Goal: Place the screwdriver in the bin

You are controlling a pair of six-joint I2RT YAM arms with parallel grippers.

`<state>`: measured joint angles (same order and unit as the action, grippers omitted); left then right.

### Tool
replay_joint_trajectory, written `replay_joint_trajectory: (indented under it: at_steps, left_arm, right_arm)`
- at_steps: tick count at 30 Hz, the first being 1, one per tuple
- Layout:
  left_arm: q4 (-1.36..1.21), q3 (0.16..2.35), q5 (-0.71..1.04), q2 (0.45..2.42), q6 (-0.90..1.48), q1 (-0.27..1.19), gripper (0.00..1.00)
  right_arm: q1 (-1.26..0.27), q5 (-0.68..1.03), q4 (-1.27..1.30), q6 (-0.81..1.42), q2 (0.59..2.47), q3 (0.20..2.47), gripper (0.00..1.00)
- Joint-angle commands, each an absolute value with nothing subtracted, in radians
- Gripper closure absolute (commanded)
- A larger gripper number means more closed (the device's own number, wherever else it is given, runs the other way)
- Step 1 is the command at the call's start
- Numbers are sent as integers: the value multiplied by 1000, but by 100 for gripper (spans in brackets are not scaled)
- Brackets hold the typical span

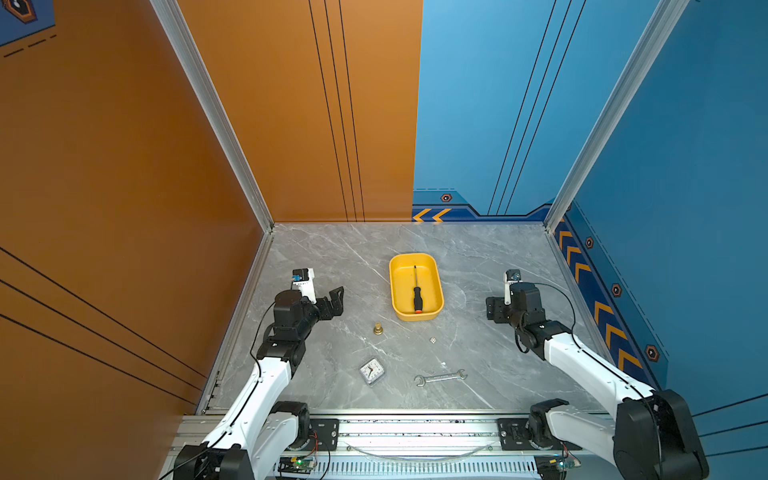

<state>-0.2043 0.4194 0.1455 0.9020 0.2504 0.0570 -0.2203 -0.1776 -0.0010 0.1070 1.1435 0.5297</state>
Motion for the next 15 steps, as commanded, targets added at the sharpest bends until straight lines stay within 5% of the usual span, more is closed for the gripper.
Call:
replay_joint_trajectory:
  at_steps: [1, 15]
  left_arm:
    - [-362, 362, 6, 888, 159, 48, 2]
    - [-733, 326, -49, 1231, -1, 29, 2]
  right_arm:
    - [-195, -179, 207, 55, 1130, 485, 12]
    - [-128, -222, 733, 9, 1362, 368, 13]
